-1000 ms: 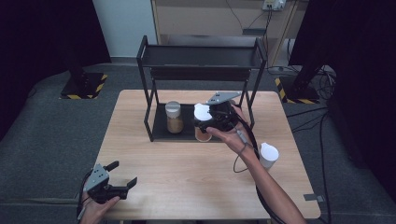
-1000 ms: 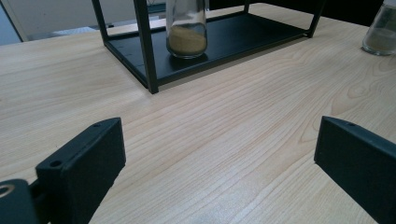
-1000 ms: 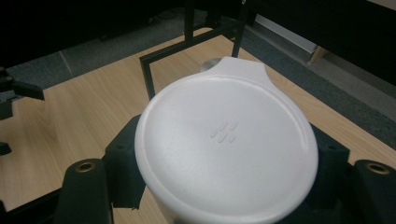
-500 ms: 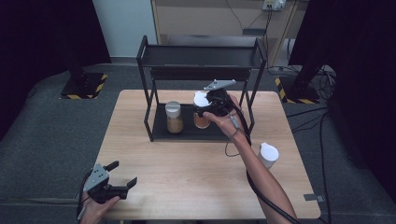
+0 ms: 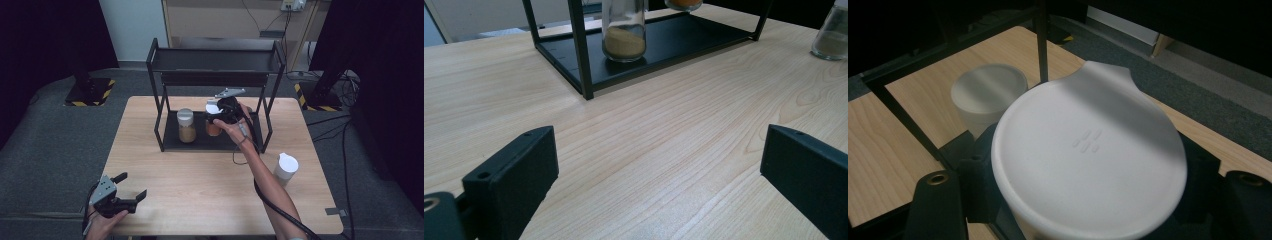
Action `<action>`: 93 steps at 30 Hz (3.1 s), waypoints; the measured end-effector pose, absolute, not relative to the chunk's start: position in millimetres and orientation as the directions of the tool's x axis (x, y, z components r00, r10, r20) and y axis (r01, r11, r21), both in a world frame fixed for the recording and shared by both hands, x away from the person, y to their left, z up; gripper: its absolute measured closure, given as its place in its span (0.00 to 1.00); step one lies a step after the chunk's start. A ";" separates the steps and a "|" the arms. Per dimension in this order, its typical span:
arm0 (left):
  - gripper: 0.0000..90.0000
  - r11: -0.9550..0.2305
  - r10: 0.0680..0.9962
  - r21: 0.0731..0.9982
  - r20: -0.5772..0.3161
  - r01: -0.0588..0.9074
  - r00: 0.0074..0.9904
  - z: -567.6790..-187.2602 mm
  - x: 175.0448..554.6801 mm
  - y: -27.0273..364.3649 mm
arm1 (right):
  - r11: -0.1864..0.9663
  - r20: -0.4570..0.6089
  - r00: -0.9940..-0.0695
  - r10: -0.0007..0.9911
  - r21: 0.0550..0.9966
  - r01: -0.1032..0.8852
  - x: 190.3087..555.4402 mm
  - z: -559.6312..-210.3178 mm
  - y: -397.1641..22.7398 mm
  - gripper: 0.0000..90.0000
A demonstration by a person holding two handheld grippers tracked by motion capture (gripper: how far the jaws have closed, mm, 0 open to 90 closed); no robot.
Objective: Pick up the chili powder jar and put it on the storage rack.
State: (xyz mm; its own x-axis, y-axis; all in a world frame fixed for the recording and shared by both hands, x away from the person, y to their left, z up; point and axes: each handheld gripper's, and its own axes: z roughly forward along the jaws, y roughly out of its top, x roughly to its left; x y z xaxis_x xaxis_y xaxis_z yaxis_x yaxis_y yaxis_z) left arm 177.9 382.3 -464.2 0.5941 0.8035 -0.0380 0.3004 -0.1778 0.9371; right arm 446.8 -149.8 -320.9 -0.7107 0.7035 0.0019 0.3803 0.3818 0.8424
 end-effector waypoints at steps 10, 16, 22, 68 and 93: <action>0.01 -0.176 0.803 0.937 -0.041 0.302 0.595 -464.8 178.9 382.6 | 0.373 0.018 -0.699 0.715 0.836 0.403 458.2 -347.0 -143.7 0.34; 0.01 -0.175 0.801 0.936 -0.045 0.306 0.597 -464.8 179.4 383.0 | 0.384 0.014 -0.702 0.712 0.829 0.406 461.7 -358.9 -138.6 0.34; 0.01 -0.175 0.800 0.935 -0.047 0.307 0.598 -464.8 179.6 383.3 | 0.382 0.018 -0.702 0.712 0.829 0.409 463.8 -366.9 -137.2 0.34; 0.01 -0.171 0.800 0.936 -0.050 0.307 0.598 -464.9 179.5 383.5 | 0.320 0.020 -0.728 0.685 0.889 0.326 435.8 -318.1 -175.1 0.09; 0.01 -0.174 0.795 0.936 -0.051 0.308 0.605 -464.7 180.3 383.4 | 0.332 -0.059 -0.797 0.602 0.925 0.182 328.3 -265.6 -245.0 0.10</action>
